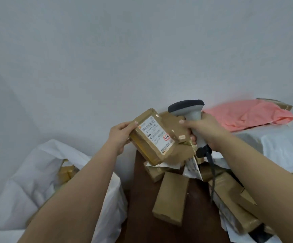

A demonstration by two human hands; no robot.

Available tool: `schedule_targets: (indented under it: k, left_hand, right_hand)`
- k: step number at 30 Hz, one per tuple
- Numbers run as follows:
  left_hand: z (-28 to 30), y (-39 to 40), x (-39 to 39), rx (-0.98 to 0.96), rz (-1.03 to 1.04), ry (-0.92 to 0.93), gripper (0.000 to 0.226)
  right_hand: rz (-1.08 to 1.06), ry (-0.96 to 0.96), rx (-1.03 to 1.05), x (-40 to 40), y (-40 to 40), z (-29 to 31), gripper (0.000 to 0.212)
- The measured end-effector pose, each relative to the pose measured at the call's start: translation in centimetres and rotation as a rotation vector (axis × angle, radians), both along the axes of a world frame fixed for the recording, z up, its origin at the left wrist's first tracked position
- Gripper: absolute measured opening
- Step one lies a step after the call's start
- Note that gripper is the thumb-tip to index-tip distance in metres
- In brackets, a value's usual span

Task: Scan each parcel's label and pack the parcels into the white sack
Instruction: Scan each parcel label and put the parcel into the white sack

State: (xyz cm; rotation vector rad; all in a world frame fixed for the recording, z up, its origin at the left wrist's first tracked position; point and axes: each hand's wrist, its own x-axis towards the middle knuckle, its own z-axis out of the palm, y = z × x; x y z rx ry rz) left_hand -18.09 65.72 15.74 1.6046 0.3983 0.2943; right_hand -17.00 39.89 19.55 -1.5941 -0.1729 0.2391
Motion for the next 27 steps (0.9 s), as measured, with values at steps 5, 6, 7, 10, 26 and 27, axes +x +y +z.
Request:
schedule_targets:
  k: [5, 6, 7, 10, 26, 27]
  left_hand:
    - [-0.6, 3.6, -3.6, 0.061, 0.079, -0.056, 0.015]
    - [-0.7, 4.3, -4.1, 0.076, 0.091, -0.064, 0.015]
    - [-0.8, 4.8, -4.5, 0.087, 0.103, -0.07, 0.014]
    - [-0.9, 6.0, -5.5, 0.112, 0.145, -0.077, 0.009]
    - [-1.3, 7.3, -7.6, 0.164, 0.252, -0.056, 0.007]
    - [-1.3, 7.3, -7.7, 0.167, 0.253, -0.058, 0.006]
  right_hand:
    - [0.215, -0.114, -0.125, -3.2, 3.2, -0.4, 0.025]
    - [0.245, -0.124, -0.138, -3.6, 3.6, -0.2, 0.025]
    - [0.273, -0.134, -0.155, -4.1, 4.0, 0.0, 0.024]
    - [0.326, -0.168, -0.219, -5.0, 4.5, 0.6, 0.028]
    - [0.364, -0.214, -0.301, -6.9, 3.1, 2.3, 0.039]
    - [0.364, -0.218, -0.305, -7.0, 3.1, 2.4, 0.039]
